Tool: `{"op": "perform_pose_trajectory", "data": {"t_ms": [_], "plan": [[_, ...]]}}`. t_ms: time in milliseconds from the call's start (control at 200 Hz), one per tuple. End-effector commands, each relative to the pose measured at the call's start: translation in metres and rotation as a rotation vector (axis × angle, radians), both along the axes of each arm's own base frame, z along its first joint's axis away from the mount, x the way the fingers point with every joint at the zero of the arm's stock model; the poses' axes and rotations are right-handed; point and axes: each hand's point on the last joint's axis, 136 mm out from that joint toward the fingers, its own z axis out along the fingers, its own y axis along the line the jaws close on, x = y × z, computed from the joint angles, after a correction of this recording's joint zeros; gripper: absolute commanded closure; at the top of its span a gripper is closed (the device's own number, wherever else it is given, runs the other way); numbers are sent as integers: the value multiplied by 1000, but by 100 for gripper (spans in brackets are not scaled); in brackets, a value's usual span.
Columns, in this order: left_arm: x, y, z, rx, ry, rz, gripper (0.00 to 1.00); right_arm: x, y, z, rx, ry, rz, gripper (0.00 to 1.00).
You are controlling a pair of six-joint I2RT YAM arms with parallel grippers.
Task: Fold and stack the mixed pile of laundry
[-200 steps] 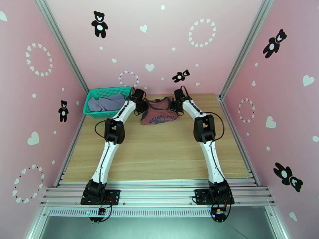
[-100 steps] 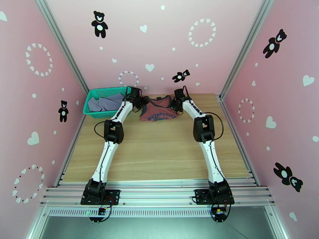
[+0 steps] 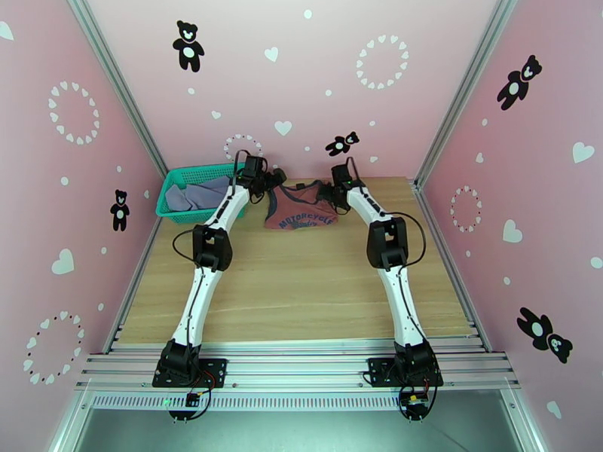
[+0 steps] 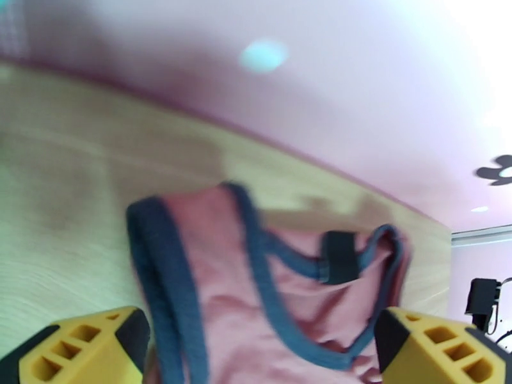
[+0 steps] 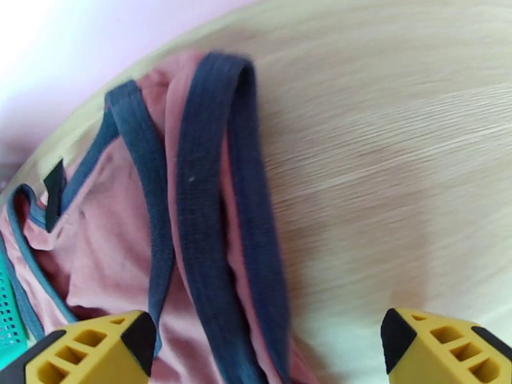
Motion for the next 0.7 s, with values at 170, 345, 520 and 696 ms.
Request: {"op": "perform_pose_trajectory", "data": {"t_ms": [170,345,520,696], "plan": [[-26,-51,132,50,-289,-104,1,-42,-27,152,-78,-225,24,1],[-56,11,187,244,-280,72,1,-94,-35,187,-79,-252,75,1],[-84,149,173,395,-80,327,5,-158,-27,193,-62,-182,222,1],[-87,256,108,386,130,424,7,-214,-14,177,-31,-135,328,1]]}}
